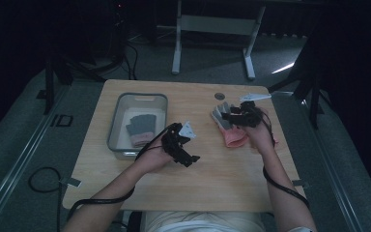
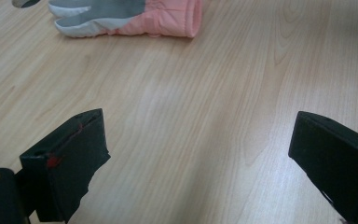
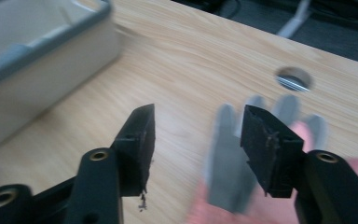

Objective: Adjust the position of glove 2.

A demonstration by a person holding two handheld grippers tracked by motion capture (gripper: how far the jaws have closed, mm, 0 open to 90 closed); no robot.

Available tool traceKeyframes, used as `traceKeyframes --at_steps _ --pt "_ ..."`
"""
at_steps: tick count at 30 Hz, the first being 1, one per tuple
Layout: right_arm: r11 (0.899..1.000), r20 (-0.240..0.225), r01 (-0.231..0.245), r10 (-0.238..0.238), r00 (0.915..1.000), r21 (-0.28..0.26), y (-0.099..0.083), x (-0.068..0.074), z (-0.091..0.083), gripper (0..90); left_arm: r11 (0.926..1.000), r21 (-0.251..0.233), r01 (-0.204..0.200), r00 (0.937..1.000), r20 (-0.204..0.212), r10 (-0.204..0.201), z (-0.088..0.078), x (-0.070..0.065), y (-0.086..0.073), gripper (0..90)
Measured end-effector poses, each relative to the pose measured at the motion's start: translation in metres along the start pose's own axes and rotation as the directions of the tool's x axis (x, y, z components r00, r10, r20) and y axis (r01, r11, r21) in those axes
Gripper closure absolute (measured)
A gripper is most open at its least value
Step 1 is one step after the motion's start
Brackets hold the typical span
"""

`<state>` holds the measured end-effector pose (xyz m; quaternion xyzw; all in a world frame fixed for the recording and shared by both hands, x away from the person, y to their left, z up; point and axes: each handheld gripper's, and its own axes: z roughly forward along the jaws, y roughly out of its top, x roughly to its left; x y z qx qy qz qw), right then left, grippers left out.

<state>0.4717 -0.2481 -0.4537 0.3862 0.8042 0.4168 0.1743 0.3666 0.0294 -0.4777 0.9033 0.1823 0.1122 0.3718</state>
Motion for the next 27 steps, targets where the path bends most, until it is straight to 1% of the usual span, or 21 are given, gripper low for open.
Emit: traceKeyframes --at_steps 2,4,5,6,9,12,13,15,16,17,18,19,20,22,23,24,25,26,27 --pt "1.000 0.025 -0.003 0.003 0.9997 0.003 -0.002 -0.007 -0.001 47.2 1.0000 -0.002 -0.001 1.0000 0.006 0.001 0.003 -0.006 -0.002 3.9" --pt "1.000 0.058 0.004 -0.004 0.9983 0.002 -0.005 -0.015 -0.002 49.6 0.9999 -0.008 -0.008 1.0000 0.001 0.008 0.005 -0.011 -0.005 3.9" --pt "1.000 0.068 0.005 -0.004 0.9976 -0.003 -0.006 -0.018 -0.002 50.8 0.9999 -0.001 -0.015 0.9998 0.009 0.015 0.007 -0.014 -0.006 4.0" --pt "1.000 0.080 0.008 -0.007 0.9968 -0.011 -0.006 -0.021 -0.002 51.6 0.9998 -0.006 -0.017 0.9997 0.015 0.017 0.008 -0.017 -0.008 4.0" --pt "1.000 0.102 0.018 -0.018 0.9946 -0.005 -0.007 -0.029 -0.001 54.7 0.9998 -0.008 -0.015 0.9991 0.041 0.016 0.013 -0.024 -0.014 4.0" --pt "0.999 0.113 0.033 -0.035 0.9930 0.021 -0.005 -0.035 0.003 57.0 0.9997 0.007 -0.025 0.9988 0.043 0.024 0.019 -0.034 -0.020 4.0" --pt "0.999 0.116 0.035 -0.039 0.9924 0.032 -0.005 -0.036 0.005 57.4 0.9993 0.016 -0.034 0.9987 0.038 0.033 0.021 -0.037 -0.023 4.0" --pt "0.998 0.120 0.029 -0.035 0.9922 0.048 -0.004 -0.040 0.009 60.8 0.9991 0.030 -0.031 0.9983 0.050 0.029 0.022 -0.042 -0.027 4.0" --pt "0.998 0.117 0.031 -0.037 0.9925 0.052 -0.004 -0.041 0.010 61.8 0.9990 0.030 -0.033 0.9980 0.054 0.031 0.023 -0.045 -0.031 4.0" --pt "0.998 0.117 0.031 -0.037 0.9925 0.052 -0.004 -0.041 0.010 61.8 0.9990 0.030 -0.033 0.9980 0.054 0.031 0.023 -0.045 -0.031 4.0" --pt "0.997 0.112 0.040 -0.047 0.9925 0.063 -0.004 -0.041 0.013 63.3 0.9992 0.025 -0.030 0.9982 0.053 0.029 0.023 -0.048 -0.038 4.0" --pt "0.995 0.087 0.053 -0.059 0.9944 0.080 -0.005 -0.040 0.019 65.1 0.9997 0.015 -0.017 0.9986 0.051 0.016 0.024 -0.050 -0.041 4.0" --pt "0.994 0.076 0.062 -0.069 0.9947 0.095 -0.006 -0.039 0.023 65.1 0.9999 0.004 -0.010 0.9992 0.038 0.010 0.024 -0.051 -0.043 4.0" --pt "0.989 0.062 0.077 -0.086 0.9944 0.127 -0.008 -0.037 0.033 64.2 1.0000 -0.009 0.004 0.9996 0.028 -0.004 0.024 -0.053 -0.048 4.0" --pt "0.989 0.062 0.077 -0.086 0.9944 0.127 -0.008 -0.037 0.033 64.2 1.0000 -0.009 0.004 0.9996 0.028 -0.004 0.024 -0.053 -0.048 3.9" --pt "0.986 0.060 0.083 -0.092 0.9939 0.143 -0.010 -0.037 0.037 64.1 0.9992 -0.038 0.014 0.9998 0.018 -0.013 0.024 -0.055 -0.054 3.9" --pt "0.980 0.052 0.098 -0.109 0.9927 0.173 -0.014 -0.035 0.046 62.9 0.9986 -0.049 0.022 0.9997 0.007 -0.021 0.024 -0.057 -0.057 4.0" --pt "0.977 0.053 0.105 -0.116 0.9918 0.183 -0.016 -0.035 0.050 62.9 0.9980 -0.060 0.021 0.9997 -0.007 -0.021 0.024 -0.057 -0.059 4.0" --pt "0.975 0.058 0.112 -0.125 0.9904 0.194 -0.018 -0.034 0.052 63.0 0.9972 -0.068 0.030 0.9994 -0.016 -0.031 0.025 -0.058 -0.062 4.0"
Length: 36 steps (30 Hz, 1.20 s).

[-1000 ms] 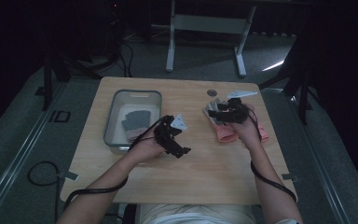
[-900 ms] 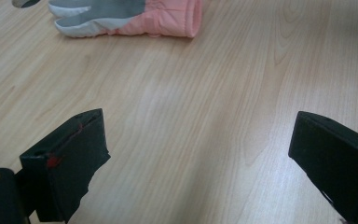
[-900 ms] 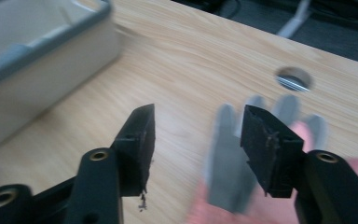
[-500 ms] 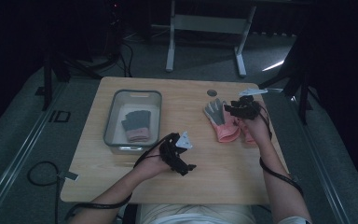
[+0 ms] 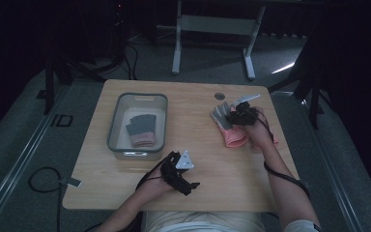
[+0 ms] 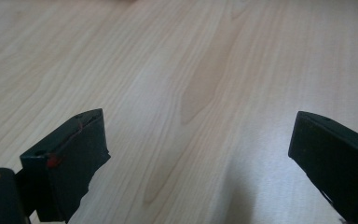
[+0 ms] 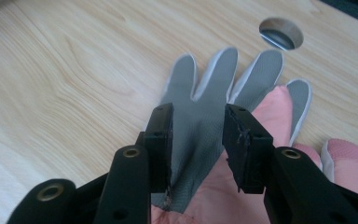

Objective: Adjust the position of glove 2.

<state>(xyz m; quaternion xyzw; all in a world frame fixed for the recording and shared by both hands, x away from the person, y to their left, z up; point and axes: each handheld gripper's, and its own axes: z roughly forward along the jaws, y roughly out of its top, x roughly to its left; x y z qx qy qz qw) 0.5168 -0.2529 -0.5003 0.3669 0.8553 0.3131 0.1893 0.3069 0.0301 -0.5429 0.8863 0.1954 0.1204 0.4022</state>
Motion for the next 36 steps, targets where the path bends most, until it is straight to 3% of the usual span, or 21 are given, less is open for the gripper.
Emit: traceKeyframes --at_steps 3,5,10,14,20,26,29,33,36 --pt "1.000 -0.002 0.012 -0.012 0.9999 0.021 -0.001 0.001 0.007 63.1 0.9997 -0.016 0.021 0.9998 -0.002 -0.021 0.001 -0.001 -0.005 4.0" --pt "0.999 -0.004 0.026 -0.026 0.9997 0.039 -0.002 0.002 0.011 63.3 0.9996 0.006 0.028 0.9996 -0.004 -0.028 0.003 -0.002 -0.006 4.0" --pt "0.998 0.014 0.018 -0.019 0.9997 0.058 -0.005 0.002 0.020 65.2 0.9998 0.015 0.013 0.9999 -0.006 -0.013 0.006 -0.011 -0.005 4.1" --pt "0.995 0.035 0.053 -0.056 0.9978 0.083 -0.007 0.007 0.027 66.3 0.9998 0.012 0.012 0.9999 -0.001 -0.012 0.009 -0.014 -0.007 4.1" --pt "0.994 0.039 0.058 -0.062 0.9973 0.093 -0.012 0.010 0.035 77.1 0.9999 0.001 0.015 0.9997 -0.018 -0.015 0.007 -0.011 -0.010 4.1" --pt "0.996 0.059 -0.032 0.027 0.9979 0.080 -0.011 0.012 0.034 87.1 0.9999 0.013 0.009 0.9998 -0.020 -0.008 0.009 -0.009 -0.014 4.1" --pt "0.993 0.059 -0.107 0.104 0.9928 0.050 -0.009 0.011 0.028 88.5 1.0000 0.007 0.004 0.9997 -0.025 -0.004 0.008 -0.008 -0.014 4.1" --pt "0.988 0.061 -0.155 0.155 0.9860 -0.007 -0.004 0.017 0.011 88.9 1.0000 0.005 -0.001 0.9996 -0.029 0.001 0.009 -0.008 -0.015 4.1" --pt "0.981 0.053 -0.180 0.184 0.9815 -0.072 0.005 0.026 -0.013 89.1 1.0000 0.006 -0.001 0.9995 -0.030 0.001 0.009 -0.008 -0.015 4.1"
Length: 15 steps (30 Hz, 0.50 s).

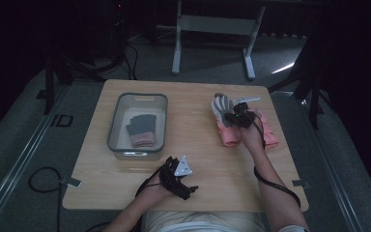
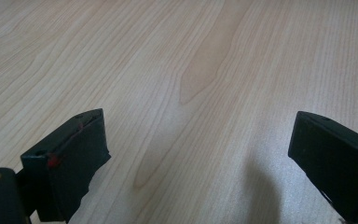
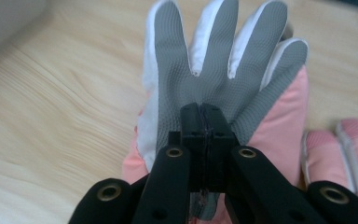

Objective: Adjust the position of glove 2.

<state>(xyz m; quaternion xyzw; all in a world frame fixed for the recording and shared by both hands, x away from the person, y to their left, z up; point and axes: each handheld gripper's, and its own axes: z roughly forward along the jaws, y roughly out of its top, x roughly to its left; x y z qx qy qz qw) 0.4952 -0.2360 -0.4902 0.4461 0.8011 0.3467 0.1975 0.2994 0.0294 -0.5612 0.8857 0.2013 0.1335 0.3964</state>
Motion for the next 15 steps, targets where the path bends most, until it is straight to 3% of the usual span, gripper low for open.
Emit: traceKeyframes --at_steps 3,6,8,11,15 --pt "0.997 -0.013 -0.030 0.029 0.9995 -0.066 0.008 0.012 -0.027 89.0 0.9996 -0.011 -0.026 0.9990 -0.038 0.025 0.000 -0.002 0.000 4.2" --pt "0.990 -0.023 -0.038 0.036 0.9991 -0.136 0.014 0.031 -0.062 89.0 0.9996 -0.012 -0.025 0.9991 -0.034 0.024 0.000 -0.002 0.000 4.2" --pt "0.988 -0.022 -0.046 0.043 0.9988 -0.150 0.015 0.035 -0.070 89.0 0.9995 -0.012 -0.029 0.9991 -0.032 0.028 0.000 -0.002 0.001 4.1" --pt "0.979 -0.013 -0.068 0.066 0.9977 -0.194 0.015 0.054 -0.102 89.0 0.9995 -0.020 -0.024 0.9994 -0.027 0.023 0.001 -0.002 0.001 4.2" --pt "0.974 0.003 -0.074 0.076 0.9971 -0.215 0.010 0.072 -0.122 89.0 0.9996 -0.013 -0.025 0.9996 -0.014 0.025 0.002 -0.002 0.000 4.1"
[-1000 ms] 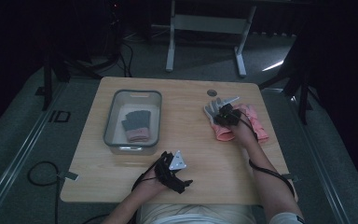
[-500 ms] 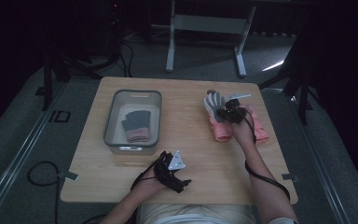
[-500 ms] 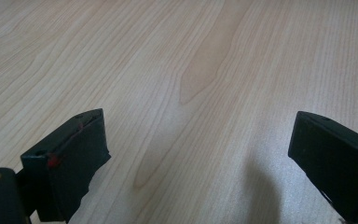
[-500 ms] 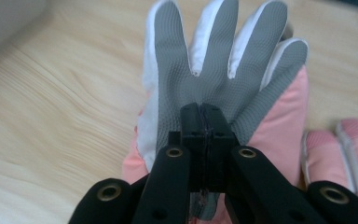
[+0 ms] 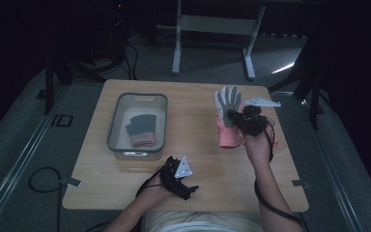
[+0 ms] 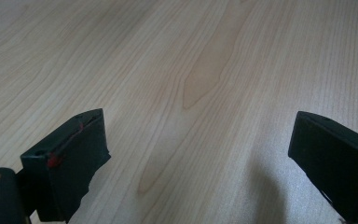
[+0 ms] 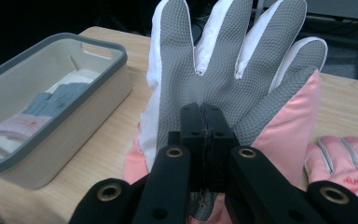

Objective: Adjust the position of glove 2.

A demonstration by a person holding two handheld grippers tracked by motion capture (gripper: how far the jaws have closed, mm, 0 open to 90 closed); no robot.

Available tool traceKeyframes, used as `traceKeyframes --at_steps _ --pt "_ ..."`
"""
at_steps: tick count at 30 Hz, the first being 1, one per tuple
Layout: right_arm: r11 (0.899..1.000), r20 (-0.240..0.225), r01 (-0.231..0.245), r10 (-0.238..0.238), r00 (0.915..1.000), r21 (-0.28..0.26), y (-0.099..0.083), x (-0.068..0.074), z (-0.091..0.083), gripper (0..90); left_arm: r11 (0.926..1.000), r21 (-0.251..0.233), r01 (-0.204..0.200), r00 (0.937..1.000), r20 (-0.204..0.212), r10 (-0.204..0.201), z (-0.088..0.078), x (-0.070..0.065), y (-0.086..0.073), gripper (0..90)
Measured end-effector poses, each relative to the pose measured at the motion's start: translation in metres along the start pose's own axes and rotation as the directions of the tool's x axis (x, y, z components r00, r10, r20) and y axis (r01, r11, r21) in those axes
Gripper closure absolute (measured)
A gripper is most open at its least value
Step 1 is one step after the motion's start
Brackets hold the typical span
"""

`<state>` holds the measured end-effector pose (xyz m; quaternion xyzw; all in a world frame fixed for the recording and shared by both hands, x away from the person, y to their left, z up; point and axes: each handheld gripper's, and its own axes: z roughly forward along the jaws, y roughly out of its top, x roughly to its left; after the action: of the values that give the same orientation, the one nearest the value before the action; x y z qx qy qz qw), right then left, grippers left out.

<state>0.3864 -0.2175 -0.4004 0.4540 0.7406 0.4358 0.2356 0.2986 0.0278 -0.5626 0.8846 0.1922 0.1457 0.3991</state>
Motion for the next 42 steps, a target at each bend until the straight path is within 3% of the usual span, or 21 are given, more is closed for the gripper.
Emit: traceKeyframes --at_steps 4,8,13,22,37,42 --pt "1.000 0.025 -0.012 0.011 0.9996 0.006 -0.011 0.011 -0.006 89.0 0.9999 0.004 -0.016 0.9997 0.017 0.016 0.002 -0.002 0.001 4.1" --pt "0.998 0.050 -0.042 0.041 0.9979 0.035 -0.027 0.014 0.000 89.0 0.9999 -0.012 -0.008 0.9998 0.016 0.008 0.002 -0.002 0.000 4.1" --pt "0.992 0.056 -0.069 0.064 0.9964 0.105 -0.048 0.016 0.023 89.0 0.9999 -0.011 -0.012 0.9996 0.026 0.012 0.001 -0.001 0.000 4.0" --pt "0.971 0.073 -0.094 0.080 0.9941 0.221 -0.081 0.020 0.067 89.0 0.9998 -0.016 -0.009 0.9994 0.034 0.010 0.001 -0.002 0.000 4.1" --pt "0.950 0.084 -0.102 0.080 0.9932 0.295 -0.096 0.029 0.102 84.9 0.9998 -0.016 -0.012 0.9989 0.045 0.013 0.000 -0.003 -0.001 4.0" --pt "0.951 0.082 -0.099 0.079 0.9936 0.291 -0.096 0.030 0.103 81.0 0.9997 -0.018 -0.016 0.9988 0.047 0.017 0.000 -0.003 -0.001 4.0"
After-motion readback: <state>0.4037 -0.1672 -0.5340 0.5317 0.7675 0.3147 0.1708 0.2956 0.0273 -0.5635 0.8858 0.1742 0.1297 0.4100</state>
